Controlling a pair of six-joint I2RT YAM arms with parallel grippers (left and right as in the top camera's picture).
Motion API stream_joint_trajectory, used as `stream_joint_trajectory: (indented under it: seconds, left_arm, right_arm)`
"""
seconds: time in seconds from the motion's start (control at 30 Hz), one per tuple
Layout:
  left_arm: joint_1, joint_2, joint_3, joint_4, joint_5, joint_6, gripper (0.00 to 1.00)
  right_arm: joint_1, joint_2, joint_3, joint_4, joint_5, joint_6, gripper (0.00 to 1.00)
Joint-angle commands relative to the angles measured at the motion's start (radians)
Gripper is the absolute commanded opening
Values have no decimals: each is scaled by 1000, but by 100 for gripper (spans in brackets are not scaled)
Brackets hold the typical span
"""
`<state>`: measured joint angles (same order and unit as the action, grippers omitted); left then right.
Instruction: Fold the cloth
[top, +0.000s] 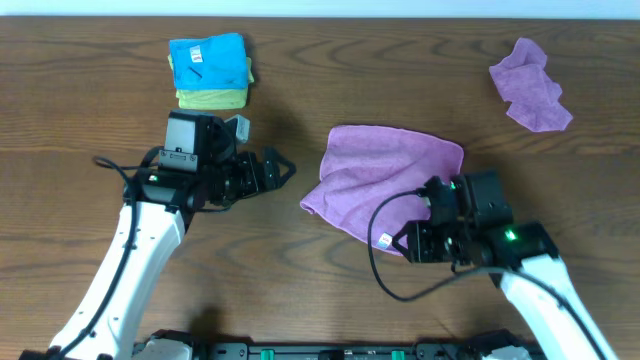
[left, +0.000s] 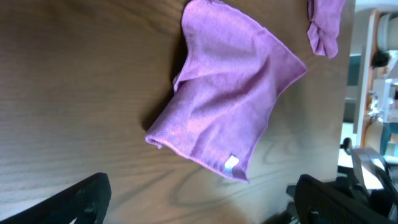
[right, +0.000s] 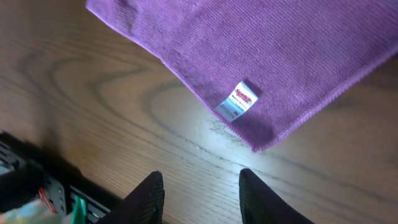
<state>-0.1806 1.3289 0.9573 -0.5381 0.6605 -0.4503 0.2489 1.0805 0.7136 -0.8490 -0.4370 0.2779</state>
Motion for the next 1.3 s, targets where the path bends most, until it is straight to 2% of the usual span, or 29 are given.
stream_joint_trajectory:
  seconds: [0.0,0.23,0.37,0.53,0.7,1.07,1.27]
  left_arm:
    - [-4,28,-97,100,69,-158,95]
    - [-4,28,-363,502,100,-499,95]
    - [-4,29,-470,656,84,-684,95]
    - [-4,30,-573,807,64,-847,95]
    - [-17,32,-599,837,21,-939,95]
    - [-131,85,-599,1021,-101,-1130,95]
    - [-135,205,-598,1218,-91,-1197,96]
  right_arm:
    - [-8,-89,-22,-2,-4,67,40]
    - [-8,-160,-23,-65,43,89,43]
    - [-8,-159,-24,-67,45,89,43]
    - [-8,-159,-24,-64,45,89,43]
    - [-8,-159,-24,-55,54,89,43]
    - [-8,-159,-24,-55,68,88,43]
    - [-8,-159,-24,-55,68,88,43]
